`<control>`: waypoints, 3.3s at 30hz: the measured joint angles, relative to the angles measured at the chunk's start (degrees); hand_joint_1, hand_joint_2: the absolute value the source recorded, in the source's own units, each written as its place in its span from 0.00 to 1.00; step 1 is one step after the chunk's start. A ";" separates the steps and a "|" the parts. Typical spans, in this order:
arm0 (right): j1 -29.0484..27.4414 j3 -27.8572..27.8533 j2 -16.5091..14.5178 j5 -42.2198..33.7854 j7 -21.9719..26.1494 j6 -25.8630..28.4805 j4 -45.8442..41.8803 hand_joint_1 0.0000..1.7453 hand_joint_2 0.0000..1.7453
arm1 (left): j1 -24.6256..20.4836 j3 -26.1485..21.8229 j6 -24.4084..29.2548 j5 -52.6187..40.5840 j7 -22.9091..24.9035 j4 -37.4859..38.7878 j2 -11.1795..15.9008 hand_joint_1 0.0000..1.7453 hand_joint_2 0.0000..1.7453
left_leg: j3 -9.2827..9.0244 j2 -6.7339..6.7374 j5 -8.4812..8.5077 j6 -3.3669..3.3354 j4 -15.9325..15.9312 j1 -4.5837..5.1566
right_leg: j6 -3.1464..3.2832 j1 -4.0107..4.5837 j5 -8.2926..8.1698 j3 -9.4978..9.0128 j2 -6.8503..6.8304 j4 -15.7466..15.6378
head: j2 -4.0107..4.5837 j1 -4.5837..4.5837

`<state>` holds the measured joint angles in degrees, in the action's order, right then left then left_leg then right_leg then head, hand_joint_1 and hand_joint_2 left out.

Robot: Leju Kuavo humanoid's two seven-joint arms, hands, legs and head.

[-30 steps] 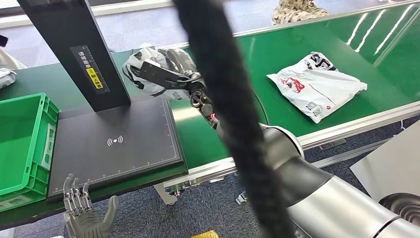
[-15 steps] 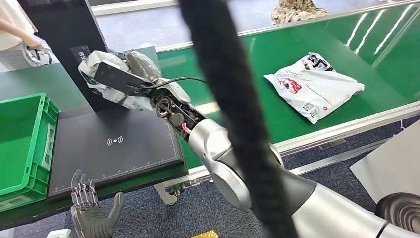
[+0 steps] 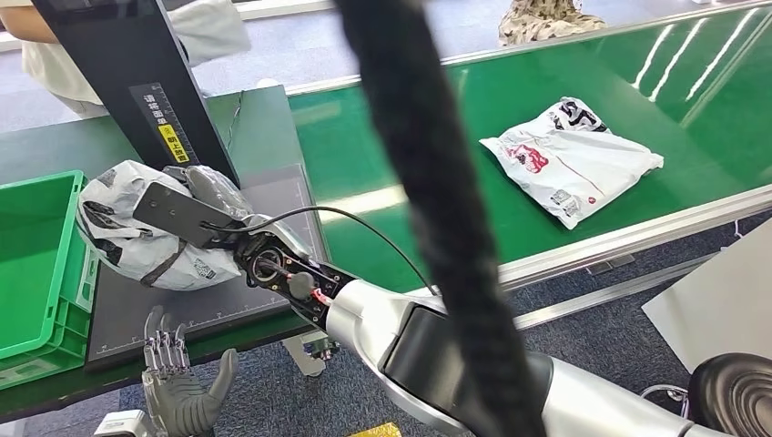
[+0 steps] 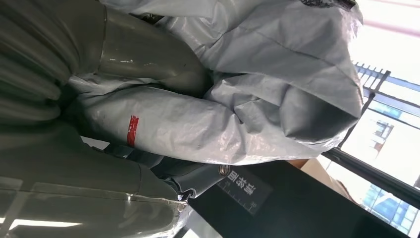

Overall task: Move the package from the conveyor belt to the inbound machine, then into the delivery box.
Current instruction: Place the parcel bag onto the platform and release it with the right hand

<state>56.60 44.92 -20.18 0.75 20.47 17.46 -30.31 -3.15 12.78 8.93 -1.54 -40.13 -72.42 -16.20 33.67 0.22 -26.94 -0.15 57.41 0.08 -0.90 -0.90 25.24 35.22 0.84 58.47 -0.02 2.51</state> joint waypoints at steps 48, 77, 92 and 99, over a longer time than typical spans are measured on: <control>-5.02 3.49 3.10 5.26 1.51 7.25 8.50 0.00 1.00 | -2.59 1.43 -0.71 -0.77 0.00 4.65 0.00 0.00 1.00 | -0.01 0.00 0.00 0.00 0.00 -0.01 | 0.00 0.01 -0.01 0.00 0.01 0.00 | 0.00 0.00; 12.63 -14.61 8.88 23.32 -4.52 3.51 -3.56 0.00 1.00 | -0.10 -0.29 2.30 -1.28 0.00 0.96 0.20 0.00 1.00 | -0.01 -0.11 0.01 -0.01 0.02 0.00 | -0.02 0.00 -0.02 -0.04 -0.01 0.00 | 0.00 -0.01; 11.63 -17.06 15.30 27.16 -4.44 2.98 -7.71 0.00 1.00 | 0.71 -0.57 3.37 -3.15 0.00 -0.50 0.48 0.00 1.00 | -0.02 -0.16 0.00 -0.01 0.03 0.01 | -0.02 -0.01 -0.02 -0.05 -0.08 -0.02 | 0.00 -0.01; 0.72 -21.77 25.64 24.45 1.24 3.90 -12.72 0.00 1.00 | 0.46 -0.94 5.60 -8.42 0.00 -0.97 1.91 0.00 1.00 | -0.12 -0.80 -0.01 -0.03 0.06 0.01 | -0.10 -0.01 0.05 -0.37 -0.71 -0.15 | 0.00 -0.01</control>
<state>57.32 23.16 5.46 25.20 21.72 21.36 -43.03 -2.69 11.84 14.53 -9.95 -40.13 -73.39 -14.28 33.55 -0.59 -26.95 -0.18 57.47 0.09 -1.00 -0.90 25.28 34.85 0.14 58.32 -0.02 2.51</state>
